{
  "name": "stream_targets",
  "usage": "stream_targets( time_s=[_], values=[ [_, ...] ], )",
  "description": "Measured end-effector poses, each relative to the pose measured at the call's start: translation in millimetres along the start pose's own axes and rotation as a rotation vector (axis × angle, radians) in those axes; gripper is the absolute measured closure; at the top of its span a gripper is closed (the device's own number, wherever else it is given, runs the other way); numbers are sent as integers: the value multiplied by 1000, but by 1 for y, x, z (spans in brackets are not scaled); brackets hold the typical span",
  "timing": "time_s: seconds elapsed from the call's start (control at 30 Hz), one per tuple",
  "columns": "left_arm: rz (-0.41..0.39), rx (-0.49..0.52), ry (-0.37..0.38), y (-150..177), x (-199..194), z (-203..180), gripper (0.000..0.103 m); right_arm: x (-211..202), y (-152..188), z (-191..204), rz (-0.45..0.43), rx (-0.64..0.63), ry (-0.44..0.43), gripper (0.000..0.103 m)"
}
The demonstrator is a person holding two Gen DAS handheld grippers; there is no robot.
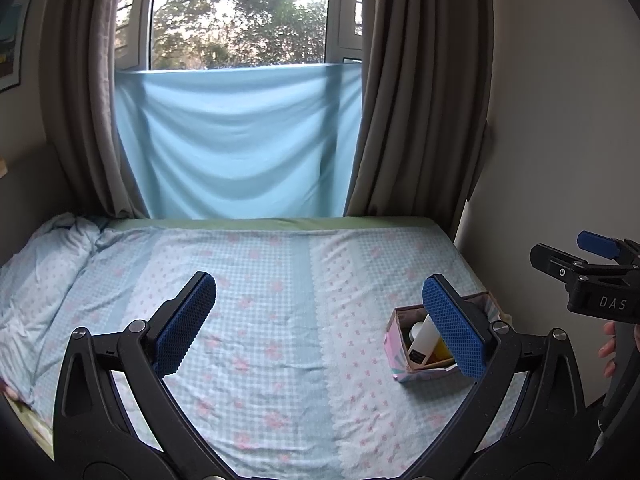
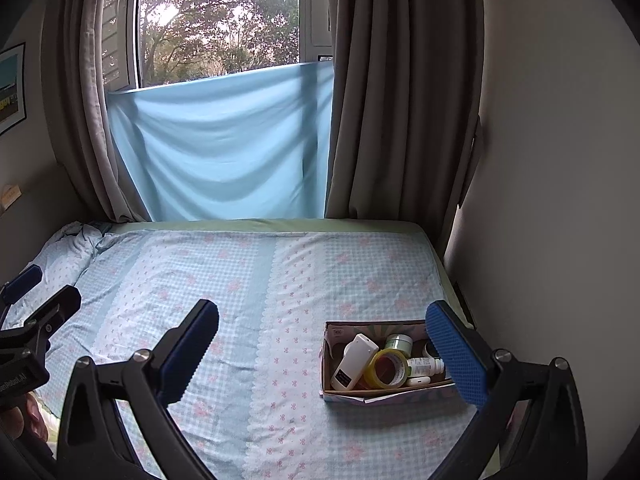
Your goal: Organize rigid objects
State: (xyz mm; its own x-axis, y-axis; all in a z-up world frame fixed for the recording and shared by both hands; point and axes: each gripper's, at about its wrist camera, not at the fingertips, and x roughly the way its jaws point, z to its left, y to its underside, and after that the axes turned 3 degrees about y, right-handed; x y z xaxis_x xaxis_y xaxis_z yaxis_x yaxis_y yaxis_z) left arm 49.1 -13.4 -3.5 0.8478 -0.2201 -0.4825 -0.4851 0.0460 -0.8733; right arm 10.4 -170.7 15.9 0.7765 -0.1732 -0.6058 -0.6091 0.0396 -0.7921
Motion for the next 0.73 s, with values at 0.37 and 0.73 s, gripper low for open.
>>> stream_targets(
  time_s=[0.37,0.73],
  values=[
    [-42,14,-21,0,-6,-5,0,-2,-3,2,-7,5,0,0],
    [-85,10,-52,2,-7,-6,0,0,-4,3,-6,12,6,0]
  ],
)
